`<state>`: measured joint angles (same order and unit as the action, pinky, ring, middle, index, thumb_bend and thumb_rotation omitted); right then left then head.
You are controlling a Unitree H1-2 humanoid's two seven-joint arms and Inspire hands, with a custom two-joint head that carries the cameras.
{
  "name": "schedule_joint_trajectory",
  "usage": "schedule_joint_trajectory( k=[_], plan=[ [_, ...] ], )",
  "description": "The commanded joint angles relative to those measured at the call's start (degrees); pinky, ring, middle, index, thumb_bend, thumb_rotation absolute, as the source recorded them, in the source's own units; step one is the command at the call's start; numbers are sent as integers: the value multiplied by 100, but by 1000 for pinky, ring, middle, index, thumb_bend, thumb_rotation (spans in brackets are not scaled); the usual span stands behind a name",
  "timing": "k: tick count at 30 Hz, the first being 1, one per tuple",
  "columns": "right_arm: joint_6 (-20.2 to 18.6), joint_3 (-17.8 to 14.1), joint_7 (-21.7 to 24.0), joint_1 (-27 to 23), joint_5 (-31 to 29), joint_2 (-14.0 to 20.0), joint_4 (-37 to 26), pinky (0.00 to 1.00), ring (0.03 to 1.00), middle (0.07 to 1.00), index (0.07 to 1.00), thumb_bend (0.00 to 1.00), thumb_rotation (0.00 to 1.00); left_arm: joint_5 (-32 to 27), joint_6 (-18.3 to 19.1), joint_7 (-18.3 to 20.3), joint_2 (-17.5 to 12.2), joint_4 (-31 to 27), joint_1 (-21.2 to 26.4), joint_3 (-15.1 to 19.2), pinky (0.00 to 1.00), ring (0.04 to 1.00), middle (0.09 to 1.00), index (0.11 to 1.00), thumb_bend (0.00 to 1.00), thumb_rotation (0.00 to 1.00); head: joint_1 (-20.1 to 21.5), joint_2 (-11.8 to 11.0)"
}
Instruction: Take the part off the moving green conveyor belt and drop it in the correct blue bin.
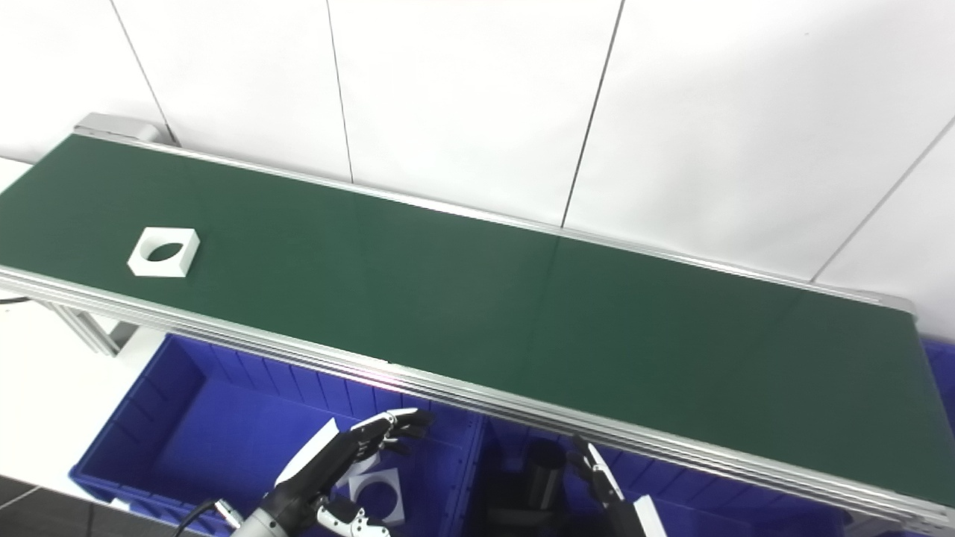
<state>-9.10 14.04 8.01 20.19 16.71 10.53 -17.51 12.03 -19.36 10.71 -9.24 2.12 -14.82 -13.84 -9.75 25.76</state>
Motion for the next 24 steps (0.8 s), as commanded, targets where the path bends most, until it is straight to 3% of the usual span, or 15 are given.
schedule_joint_trajectory(
  k=[1,12,13,19,24],
  plan=[
    [242,-26,-41,-25,-34,-3,-69,946,937,921,973,884,0,-17,-280,-105,38,-17,92,10,726,811,847,821,1000,175,-1,8],
    [244,-43,-19,-69,-94,-23,26,963,964,935,992,890,0,-30,-273,-90,45,91,161,10,702,799,845,810,1000,183,-29,-109],
    [256,-44,-28,-69,-92,-26,33,976,922,934,989,895,0,-34,-299,-99,48,111,166,13,700,798,843,809,1000,179,-25,-113],
    [266,-52,-49,-88,-100,-39,75,977,917,928,983,899,0,-18,-384,-121,59,191,194,13,702,797,836,808,1000,176,-29,-121],
    [247,-48,-35,-115,-62,-11,87,979,958,925,981,899,0,-42,-404,-112,76,238,219,15,708,800,837,807,1000,175,-41,-144]
  ],
)
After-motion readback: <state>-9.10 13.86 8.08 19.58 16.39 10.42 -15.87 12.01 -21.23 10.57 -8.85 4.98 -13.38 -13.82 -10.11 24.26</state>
